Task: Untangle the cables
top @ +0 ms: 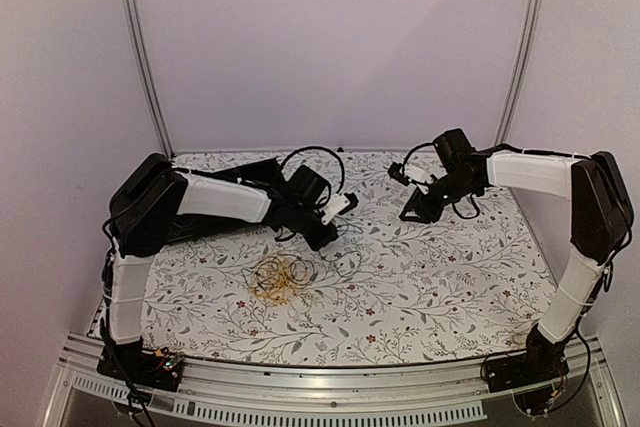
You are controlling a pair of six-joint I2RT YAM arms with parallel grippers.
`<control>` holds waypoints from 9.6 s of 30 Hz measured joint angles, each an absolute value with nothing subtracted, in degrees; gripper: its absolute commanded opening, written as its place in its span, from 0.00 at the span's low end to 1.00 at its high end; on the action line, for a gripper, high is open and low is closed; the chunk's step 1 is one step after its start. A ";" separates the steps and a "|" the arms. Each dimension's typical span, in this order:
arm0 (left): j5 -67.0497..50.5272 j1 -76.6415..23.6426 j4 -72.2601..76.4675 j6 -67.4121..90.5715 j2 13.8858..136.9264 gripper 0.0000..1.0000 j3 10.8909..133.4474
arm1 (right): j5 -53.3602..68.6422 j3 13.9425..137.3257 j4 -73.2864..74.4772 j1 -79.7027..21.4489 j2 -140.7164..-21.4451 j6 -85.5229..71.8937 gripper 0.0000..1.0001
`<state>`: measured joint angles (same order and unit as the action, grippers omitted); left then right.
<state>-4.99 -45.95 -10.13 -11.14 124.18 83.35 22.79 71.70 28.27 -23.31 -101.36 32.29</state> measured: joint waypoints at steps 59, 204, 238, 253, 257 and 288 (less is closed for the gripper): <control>32.58 -8.03 -8.82 -5.15 86.32 0.00 56.27 | 24.03 71.72 30.50 -23.27 -103.37 33.30 0.33; 12.32 -59.20 37.17 -3.99 89.12 0.22 30.37 | 27.83 107.74 53.43 -52.29 -96.88 38.41 0.00; 6.17 -52.58 29.93 -3.33 86.67 0.51 31.27 | 36.80 123.15 41.47 -21.96 -85.30 29.30 0.00; -4.40 -58.30 38.02 0.99 100.47 0.64 51.37 | 41.36 120.84 40.16 -21.96 -85.45 27.57 0.00; -5.34 -60.64 40.95 1.13 109.56 0.60 57.43 | 42.41 119.35 39.81 -21.93 -85.45 26.74 0.00; -2.37 -53.19 44.31 20.34 122.32 0.05 57.28 | 26.26 126.67 37.32 -20.45 -81.60 29.10 0.00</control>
